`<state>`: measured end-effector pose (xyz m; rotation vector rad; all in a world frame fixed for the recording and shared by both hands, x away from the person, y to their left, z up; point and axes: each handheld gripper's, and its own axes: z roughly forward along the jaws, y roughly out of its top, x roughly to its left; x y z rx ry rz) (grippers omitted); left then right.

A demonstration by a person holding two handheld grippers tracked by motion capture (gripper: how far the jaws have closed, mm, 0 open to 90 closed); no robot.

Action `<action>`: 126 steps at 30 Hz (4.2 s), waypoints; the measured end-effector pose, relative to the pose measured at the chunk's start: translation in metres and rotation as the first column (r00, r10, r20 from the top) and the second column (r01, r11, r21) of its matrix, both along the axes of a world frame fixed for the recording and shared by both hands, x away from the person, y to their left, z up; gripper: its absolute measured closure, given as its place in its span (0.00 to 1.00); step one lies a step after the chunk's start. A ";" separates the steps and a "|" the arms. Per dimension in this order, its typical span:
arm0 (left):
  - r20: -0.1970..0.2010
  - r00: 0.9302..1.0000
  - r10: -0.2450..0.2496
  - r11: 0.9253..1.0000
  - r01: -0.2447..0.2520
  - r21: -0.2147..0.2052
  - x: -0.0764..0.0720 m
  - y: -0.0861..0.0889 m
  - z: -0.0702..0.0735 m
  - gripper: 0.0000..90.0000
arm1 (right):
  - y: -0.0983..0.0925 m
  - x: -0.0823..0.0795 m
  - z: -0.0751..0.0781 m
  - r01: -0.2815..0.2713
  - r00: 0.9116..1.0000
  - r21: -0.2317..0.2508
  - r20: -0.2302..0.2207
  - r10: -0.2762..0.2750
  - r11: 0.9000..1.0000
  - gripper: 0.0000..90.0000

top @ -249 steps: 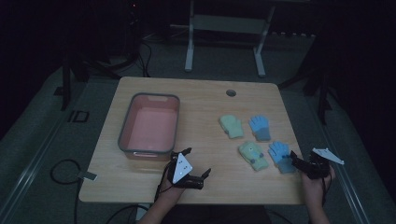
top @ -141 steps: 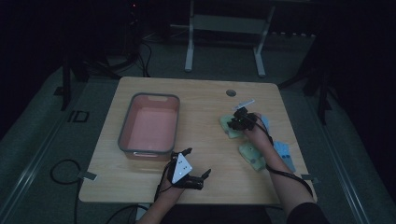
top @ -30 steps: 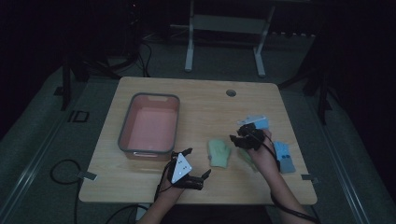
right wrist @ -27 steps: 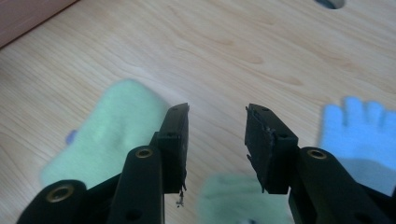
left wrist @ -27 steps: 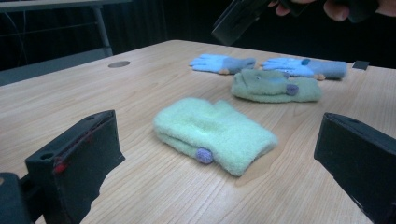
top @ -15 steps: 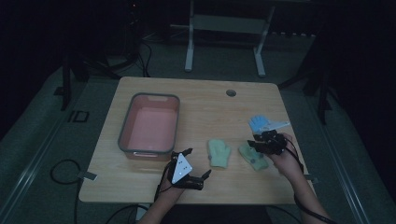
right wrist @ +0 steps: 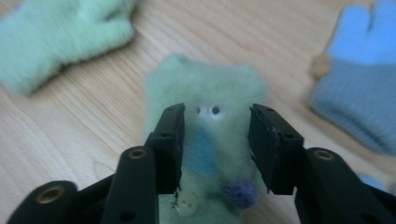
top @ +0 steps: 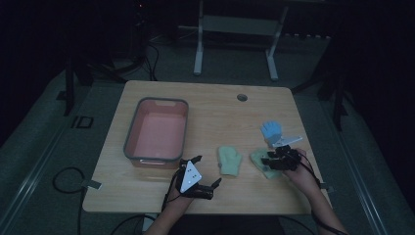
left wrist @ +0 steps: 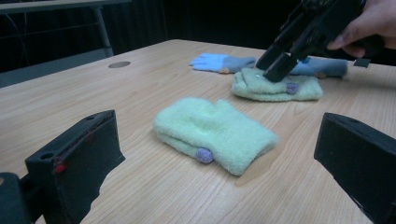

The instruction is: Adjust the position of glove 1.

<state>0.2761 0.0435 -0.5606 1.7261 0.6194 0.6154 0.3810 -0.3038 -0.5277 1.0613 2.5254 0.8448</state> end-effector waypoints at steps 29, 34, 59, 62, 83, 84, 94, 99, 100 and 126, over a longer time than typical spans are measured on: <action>0.010 1.000 0.003 1.000 -0.003 0.008 -0.001 -0.001 0.000 0.00 | 0.029 -0.023 0.049 0.257 0.962 0.125 0.064 -0.266 0.958 0.90; 0.009 1.000 0.003 1.000 -0.003 0.006 -0.001 -0.001 0.000 0.00 | 0.037 -0.031 0.073 0.326 0.936 0.135 0.095 -0.339 0.936 0.91; 0.011 1.000 -0.003 1.000 0.003 0.007 -0.002 -0.001 0.000 0.00 | 0.035 -0.048 0.031 0.571 0.807 0.220 0.027 -0.590 0.791 0.91; 0.011 1.000 -0.001 1.000 0.001 0.006 -0.002 -0.001 0.000 0.00 | 0.036 -0.045 0.019 0.583 0.801 0.203 0.020 -0.598 0.787 0.91; 0.006 1.000 -0.012 1.000 0.012 0.009 -0.002 -0.002 0.000 0.00 | 0.025 -0.035 -0.002 0.596 0.794 0.174 0.020 -0.608 0.784 0.72; 0.004 1.000 -0.012 1.000 0.012 0.008 -0.002 -0.002 0.000 0.00 | 0.024 -0.035 0.003 0.585 0.801 0.183 0.027 -0.598 0.791 0.72; -0.014 1.000 -0.016 1.000 0.016 -0.007 0.000 0.000 0.000 0.00 | 0.008 -0.033 0.030 0.408 0.903 0.128 0.092 -0.420 0.904 0.71; -0.016 1.000 -0.017 1.000 0.017 -0.005 0.000 0.000 0.000 0.00 | 0.002 -0.032 0.025 0.329 0.935 0.091 0.108 -0.338 0.940 0.70; -0.016 1.000 -0.018 1.000 0.018 -0.005 0.000 0.000 0.000 0.00 | 0.000 -0.033 0.023 0.320 0.937 0.076 0.122 -0.327 0.945 0.70; -0.014 1.000 -0.014 1.000 0.014 -0.003 0.000 0.000 0.000 0.00 | 0.013 -0.035 -0.014 0.259 0.961 0.014 0.098 -0.259 0.966 0.89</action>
